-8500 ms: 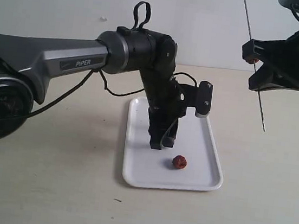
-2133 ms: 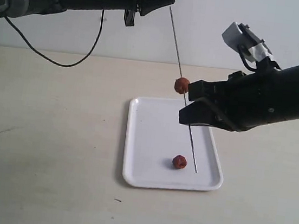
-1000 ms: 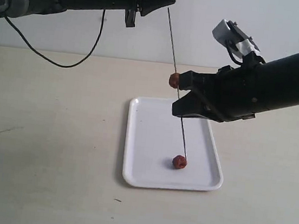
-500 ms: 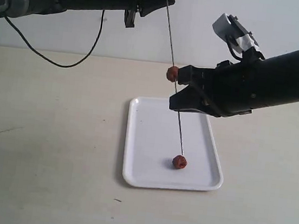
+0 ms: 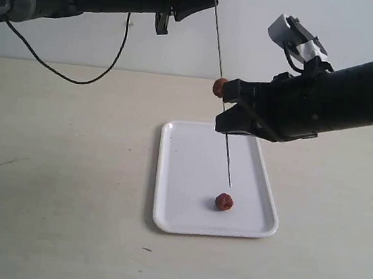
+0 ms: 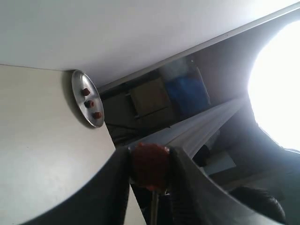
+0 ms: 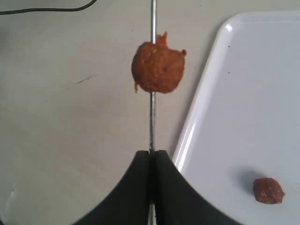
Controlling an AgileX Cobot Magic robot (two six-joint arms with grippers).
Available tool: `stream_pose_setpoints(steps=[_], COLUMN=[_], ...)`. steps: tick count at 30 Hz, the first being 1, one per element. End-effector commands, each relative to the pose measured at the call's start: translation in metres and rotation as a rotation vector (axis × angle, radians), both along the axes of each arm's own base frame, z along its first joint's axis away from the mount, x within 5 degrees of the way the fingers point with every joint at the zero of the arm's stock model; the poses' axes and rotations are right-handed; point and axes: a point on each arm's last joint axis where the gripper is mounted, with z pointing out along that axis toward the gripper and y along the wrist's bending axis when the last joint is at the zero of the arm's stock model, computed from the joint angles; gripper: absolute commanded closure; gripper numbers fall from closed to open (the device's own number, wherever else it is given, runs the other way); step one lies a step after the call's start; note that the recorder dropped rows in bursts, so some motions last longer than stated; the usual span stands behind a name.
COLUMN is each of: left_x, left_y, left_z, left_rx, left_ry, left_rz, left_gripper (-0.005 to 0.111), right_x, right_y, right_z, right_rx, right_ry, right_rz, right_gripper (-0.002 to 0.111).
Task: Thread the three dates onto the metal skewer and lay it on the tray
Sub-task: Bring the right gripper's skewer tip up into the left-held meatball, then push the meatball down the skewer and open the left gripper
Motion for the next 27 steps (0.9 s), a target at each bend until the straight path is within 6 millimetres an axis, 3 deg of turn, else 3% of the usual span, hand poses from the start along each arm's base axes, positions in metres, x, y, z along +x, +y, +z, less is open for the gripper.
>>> stream_pose_setpoints(steps=[1, 11, 22, 27], left_x=[-0.005, -0.006, -0.006, -0.007], left_y=[-0.007, -0.008, -0.008, -0.009], left_z=[0.002, 0.002, 0.002, 0.002], left_rx=[-0.005, -0.004, 0.000, 0.010], left_ry=[-0.006, -0.007, -0.032, -0.057], left_rz=[-0.022, -0.032, -0.037, -0.047], left_gripper=[0.077, 0.077, 0.077, 0.077], right_x=[0.003, 0.014, 0.038, 0.042], right_y=[0.000, 0.002, 0.007, 0.006], right_z=[0.002, 0.023, 0.008, 0.011], right_rx=[-0.005, 0.055, 0.122, 0.134], right_ry=[-0.021, -0.036, 0.029, -0.018], right_rz=[-0.016, -0.067, -0.142, -0.163], right_gripper=[0.108, 0.108, 0.108, 0.108])
